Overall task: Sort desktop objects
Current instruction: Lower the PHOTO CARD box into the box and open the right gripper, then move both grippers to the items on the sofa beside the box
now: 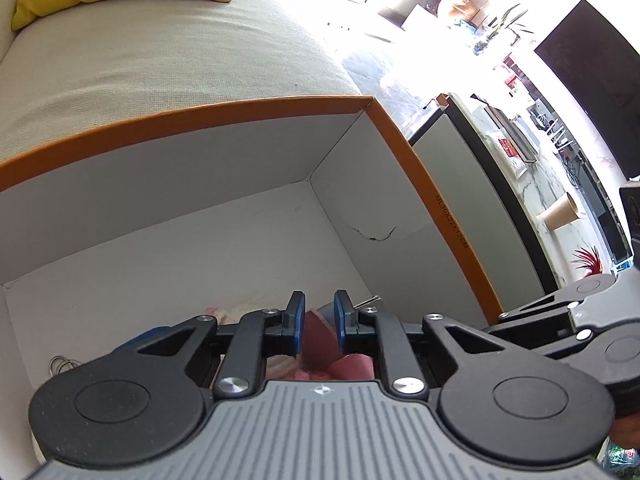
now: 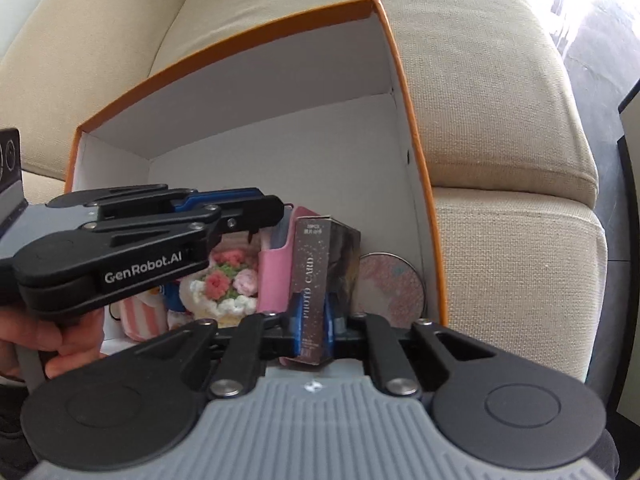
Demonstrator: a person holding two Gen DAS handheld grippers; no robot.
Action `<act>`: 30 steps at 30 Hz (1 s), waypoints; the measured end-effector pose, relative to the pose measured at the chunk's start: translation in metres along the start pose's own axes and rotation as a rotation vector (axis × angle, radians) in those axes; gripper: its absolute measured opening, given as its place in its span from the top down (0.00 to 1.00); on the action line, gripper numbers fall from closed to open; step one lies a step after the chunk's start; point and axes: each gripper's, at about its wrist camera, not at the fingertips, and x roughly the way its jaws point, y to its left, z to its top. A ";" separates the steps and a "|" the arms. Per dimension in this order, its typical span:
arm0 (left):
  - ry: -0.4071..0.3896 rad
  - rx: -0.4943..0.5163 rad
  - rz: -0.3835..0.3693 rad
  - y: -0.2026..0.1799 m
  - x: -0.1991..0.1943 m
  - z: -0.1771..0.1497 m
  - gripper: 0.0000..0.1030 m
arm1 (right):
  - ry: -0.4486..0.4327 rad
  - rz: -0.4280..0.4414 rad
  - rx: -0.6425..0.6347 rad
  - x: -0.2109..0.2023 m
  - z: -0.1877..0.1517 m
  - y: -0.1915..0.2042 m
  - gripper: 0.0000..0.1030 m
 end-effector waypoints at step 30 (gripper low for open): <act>-0.176 0.116 0.099 -0.090 -0.118 -0.136 0.82 | -0.410 0.008 -0.222 -0.082 -0.126 0.015 0.75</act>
